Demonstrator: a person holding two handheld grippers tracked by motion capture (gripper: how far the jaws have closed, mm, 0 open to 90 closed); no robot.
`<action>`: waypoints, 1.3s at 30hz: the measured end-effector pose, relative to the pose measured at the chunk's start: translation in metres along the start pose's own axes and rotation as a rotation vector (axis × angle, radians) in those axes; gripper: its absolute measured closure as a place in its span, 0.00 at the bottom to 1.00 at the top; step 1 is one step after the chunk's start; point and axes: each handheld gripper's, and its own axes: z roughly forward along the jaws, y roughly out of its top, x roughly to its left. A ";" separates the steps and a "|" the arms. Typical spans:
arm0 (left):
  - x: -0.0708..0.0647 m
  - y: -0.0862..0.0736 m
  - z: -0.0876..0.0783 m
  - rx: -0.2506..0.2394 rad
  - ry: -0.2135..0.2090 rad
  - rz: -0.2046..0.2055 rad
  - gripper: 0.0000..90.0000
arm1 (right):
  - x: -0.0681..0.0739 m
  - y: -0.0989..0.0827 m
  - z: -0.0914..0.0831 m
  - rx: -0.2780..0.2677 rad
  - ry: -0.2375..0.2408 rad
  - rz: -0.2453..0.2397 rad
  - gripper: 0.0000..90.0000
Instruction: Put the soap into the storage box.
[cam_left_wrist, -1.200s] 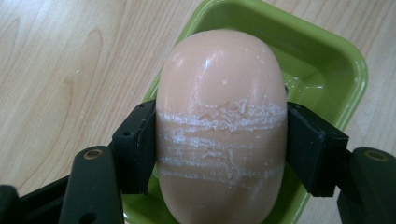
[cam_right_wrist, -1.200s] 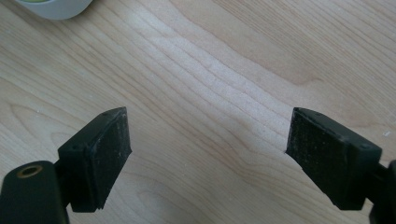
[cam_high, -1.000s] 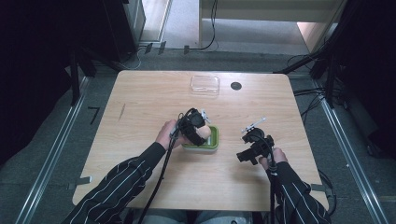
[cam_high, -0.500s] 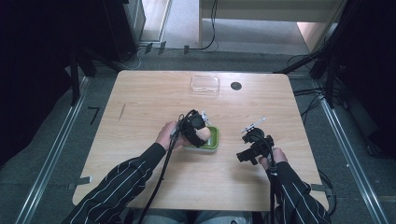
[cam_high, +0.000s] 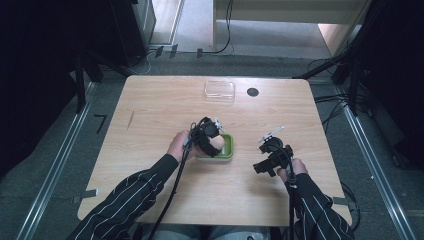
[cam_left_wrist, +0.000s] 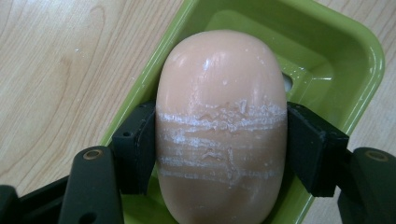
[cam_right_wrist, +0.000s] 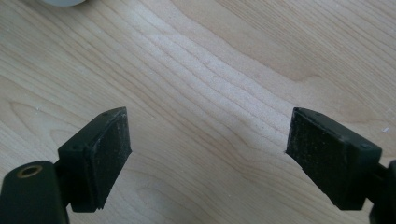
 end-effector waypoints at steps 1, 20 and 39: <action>0.000 0.000 0.000 -0.001 0.001 -0.002 0.37 | 0.000 0.000 0.000 0.000 -0.001 0.001 0.16; -0.002 0.000 -0.003 -0.021 0.027 -0.007 0.31 | 0.000 0.000 0.000 -0.002 -0.002 0.004 0.16; 0.002 -0.001 -0.020 -0.076 0.061 -0.043 0.12 | 0.000 0.000 -0.001 -0.005 -0.005 0.003 0.16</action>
